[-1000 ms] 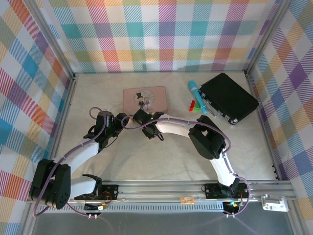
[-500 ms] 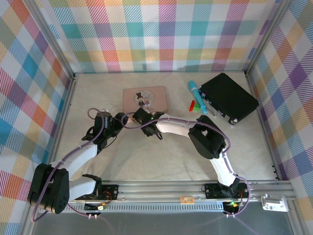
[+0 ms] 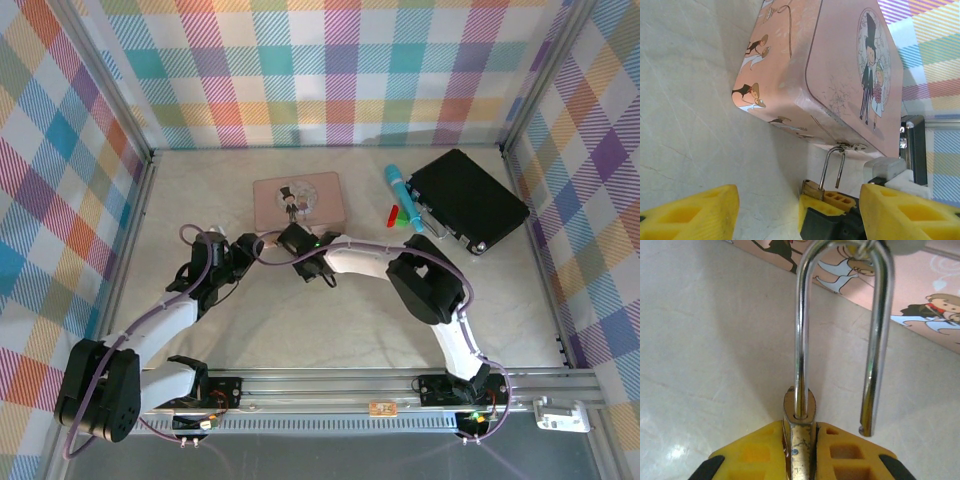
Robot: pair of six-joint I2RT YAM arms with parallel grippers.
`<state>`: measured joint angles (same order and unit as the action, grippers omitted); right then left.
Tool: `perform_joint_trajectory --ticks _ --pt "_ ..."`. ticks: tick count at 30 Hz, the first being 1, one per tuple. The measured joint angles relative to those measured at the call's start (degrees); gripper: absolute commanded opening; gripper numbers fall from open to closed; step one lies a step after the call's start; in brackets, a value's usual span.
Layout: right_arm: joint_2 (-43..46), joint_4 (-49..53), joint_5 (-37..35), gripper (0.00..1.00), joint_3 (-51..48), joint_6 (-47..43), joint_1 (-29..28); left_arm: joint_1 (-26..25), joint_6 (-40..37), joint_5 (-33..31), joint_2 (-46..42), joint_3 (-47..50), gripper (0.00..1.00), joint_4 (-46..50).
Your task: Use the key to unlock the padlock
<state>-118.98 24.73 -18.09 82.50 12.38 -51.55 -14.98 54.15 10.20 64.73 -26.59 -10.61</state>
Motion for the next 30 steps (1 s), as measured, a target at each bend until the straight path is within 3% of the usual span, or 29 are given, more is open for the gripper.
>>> perform_joint_trajectory --ticks 14,22,30 --pt "3.2 -5.9 26.1 0.00 -5.7 -9.5 9.3 -8.7 -1.1 2.2 15.3 -2.3 0.46 -11.8" --pt "3.2 -6.5 32.5 0.00 -5.7 -11.2 9.7 -12.7 -1.1 1.3 24.3 -7.6 0.35 -18.3" --pt "4.2 -6.8 35.8 0.00 -6.7 -11.6 11.1 -13.4 0.3 0.4 32.0 -8.8 0.27 -23.8"
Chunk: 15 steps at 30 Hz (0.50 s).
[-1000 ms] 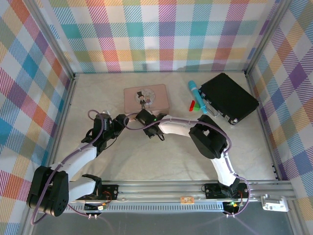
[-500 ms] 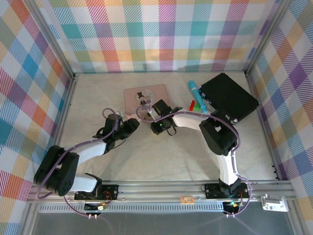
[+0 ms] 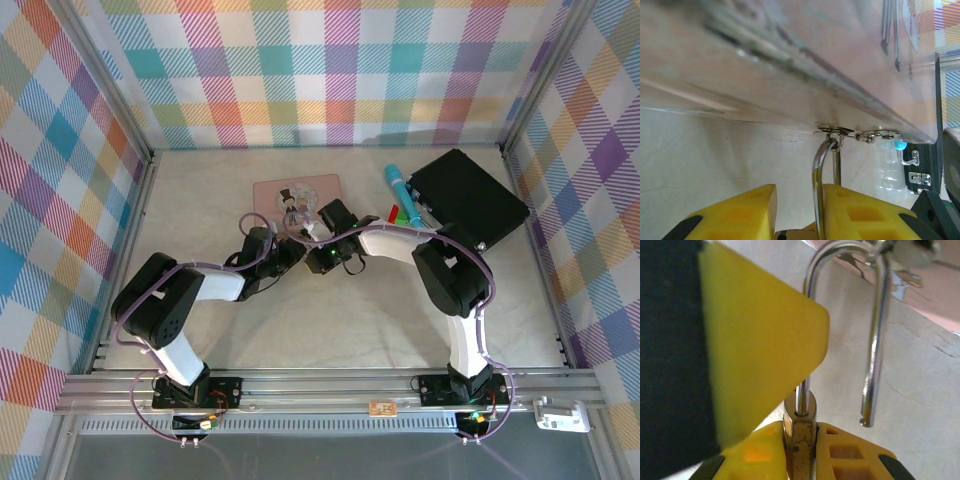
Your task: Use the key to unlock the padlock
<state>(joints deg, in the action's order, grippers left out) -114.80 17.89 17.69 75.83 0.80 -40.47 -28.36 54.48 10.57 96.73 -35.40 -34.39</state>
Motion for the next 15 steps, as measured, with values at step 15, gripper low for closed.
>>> perform_joint_trajectory --ticks 15 --pt "0.0 -1.4 1.9 0.00 -0.3 0.0 0.6 -0.5 2.5 -0.6 3.8 -2.0 0.12 -4.3"
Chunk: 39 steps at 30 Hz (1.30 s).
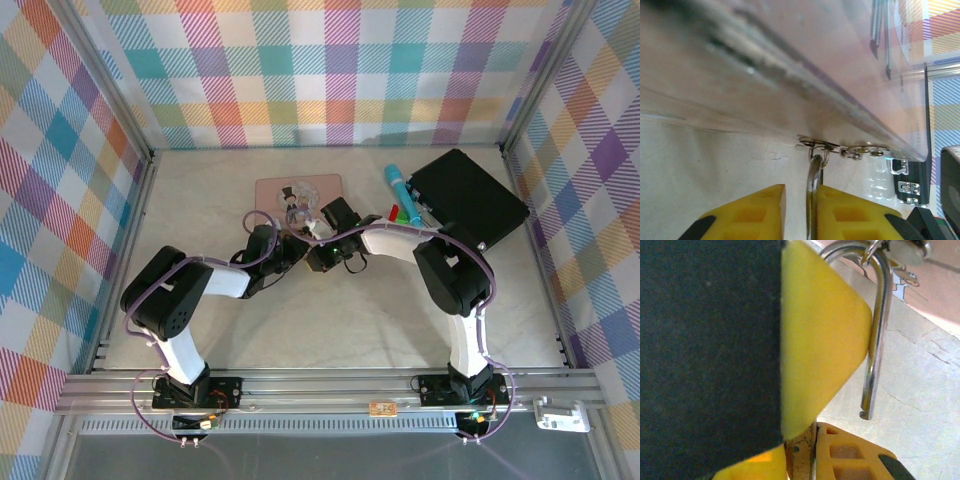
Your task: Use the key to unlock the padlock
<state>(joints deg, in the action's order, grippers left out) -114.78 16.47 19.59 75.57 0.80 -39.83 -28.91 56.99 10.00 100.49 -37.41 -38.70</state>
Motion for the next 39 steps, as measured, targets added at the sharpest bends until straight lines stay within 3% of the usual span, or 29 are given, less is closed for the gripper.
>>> perform_joint_trajectory --ticks 3,6,9,13,19,24,27,30,39 --pt "0.0 0.1 0.0 0.00 0.0 0.0 0.1 -0.2 0.5 0.2 0.3 -0.1 0.01 -1.2" --pt "0.0 0.1 0.0 0.01 0.0 0.0 0.1 -0.2 0.9 0.3 0.5 -0.1 0.00 -1.7" --pt "0.0 0.1 -0.3 0.14 0.0 0.1 0.1 -0.2 0.9 0.3 0.7 -0.1 0.00 -2.0" --pt "0.9 0.0 -1.0 0.45 -0.7 2.1 0.1 -0.3 1.5 -0.1 0.8 0.0 0.00 -2.1" --pt "12.8 -0.3 -4.7 0.66 -7.6 10.4 1.1 -0.3 3.4 -1.2 1.5 0.6 0.00 -4.9" --pt "23.0 -1.4 -9.8 0.73 -11.5 19.9 6.1 -0.3 5.4 -3.1 1.5 1.0 0.00 -6.0" --pt "24.6 -3.4 -12.0 0.74 -11.6 24.2 9.8 -0.6 6.9 -4.7 1.5 1.4 0.00 -6.8" --pt "22.6 -3.5 -14.0 0.74 -9.6 26.9 12.2 -1.4 8.4 -6.7 1.9 1.6 0.00 -7.6" --pt "10.3 -8.3 -15.1 0.73 -2.7 33.2 12.0 -3.6 14.4 -13.2 4.0 3.2 0.00 -13.0"
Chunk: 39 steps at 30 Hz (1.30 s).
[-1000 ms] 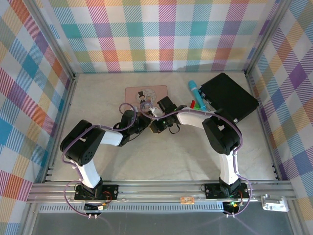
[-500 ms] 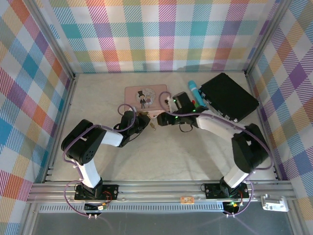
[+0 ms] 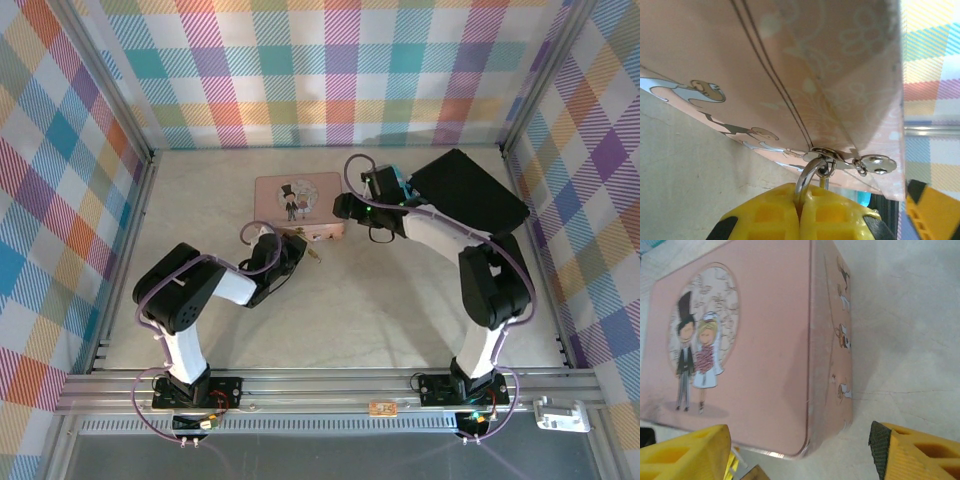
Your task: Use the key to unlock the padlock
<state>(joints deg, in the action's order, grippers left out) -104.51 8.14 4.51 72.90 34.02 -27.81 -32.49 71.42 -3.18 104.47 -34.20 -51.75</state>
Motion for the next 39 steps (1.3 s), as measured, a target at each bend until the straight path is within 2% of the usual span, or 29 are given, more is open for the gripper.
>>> perform_joint_trajectory --ticks 6,18,25,34,39 --pt "-5.2 -3.3 1.8 0.71 0.5 4.1 0.0 -0.9 3.5 -5.4 0.3 1.2 0.00 -2.4" --pt "-6.2 -6.5 1.3 0.64 0.3 10.2 -2.4 -2.7 10.6 -20.7 1.3 3.9 0.00 -7.2" --pt "-6.3 -7.9 0.1 0.62 -0.2 11.9 -3.0 -3.0 15.2 -28.3 7.0 4.4 0.00 -16.7" --pt "-6.1 -8.6 -1.1 0.61 -0.7 12.3 -3.3 -2.7 16.3 -33.8 8.1 7.0 0.00 -20.7" --pt "-6.0 -8.5 -1.5 0.63 -0.7 12.2 -3.3 -1.8 15.9 -32.8 7.9 8.0 0.00 -20.6"
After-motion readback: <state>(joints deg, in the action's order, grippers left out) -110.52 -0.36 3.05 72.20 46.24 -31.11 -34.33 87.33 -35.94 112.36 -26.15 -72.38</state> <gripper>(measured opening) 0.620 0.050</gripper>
